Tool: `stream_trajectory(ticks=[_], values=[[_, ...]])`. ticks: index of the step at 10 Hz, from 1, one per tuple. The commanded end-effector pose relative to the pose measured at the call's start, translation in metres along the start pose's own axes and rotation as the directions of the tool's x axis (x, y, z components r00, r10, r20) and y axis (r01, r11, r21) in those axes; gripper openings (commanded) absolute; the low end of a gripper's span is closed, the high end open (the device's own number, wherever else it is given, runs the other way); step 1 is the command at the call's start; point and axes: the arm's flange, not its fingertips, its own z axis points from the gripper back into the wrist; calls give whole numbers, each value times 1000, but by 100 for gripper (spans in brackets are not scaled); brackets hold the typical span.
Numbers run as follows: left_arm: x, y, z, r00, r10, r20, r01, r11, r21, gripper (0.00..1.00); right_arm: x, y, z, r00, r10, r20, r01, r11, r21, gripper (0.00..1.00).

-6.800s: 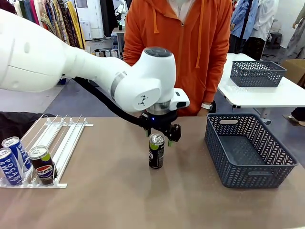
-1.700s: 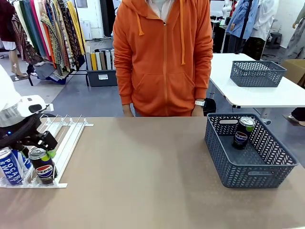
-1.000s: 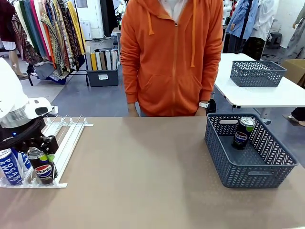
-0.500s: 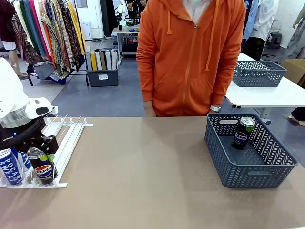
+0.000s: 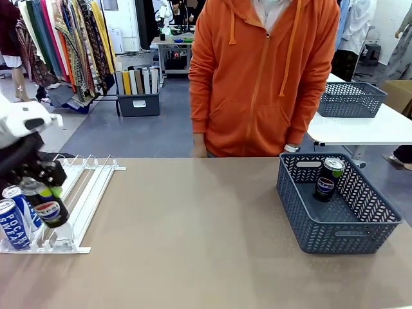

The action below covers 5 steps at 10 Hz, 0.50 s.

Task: Retrieve and store the cans from the dispenser.
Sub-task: Pick up the last remaining can from one row of the Automatic Can Dispenser and place it in the middle of the table.

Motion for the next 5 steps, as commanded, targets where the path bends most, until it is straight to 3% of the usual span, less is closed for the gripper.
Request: stream_trajectory(ticks=[1,3,5], values=[[-13,-1,60,997,23,78,-23,1000,-9,0,2,2,0,1000,15,4,-15,1000,14,100],[-14,2,90,989,55,135,-50,998,-36,0,2,2,0,1000,15,4,-15,1000,14,100],[-11,11,85,988,111,107,-100,990,-104,0,2,2,0,1000,15,4,-15,1000,14,100]])
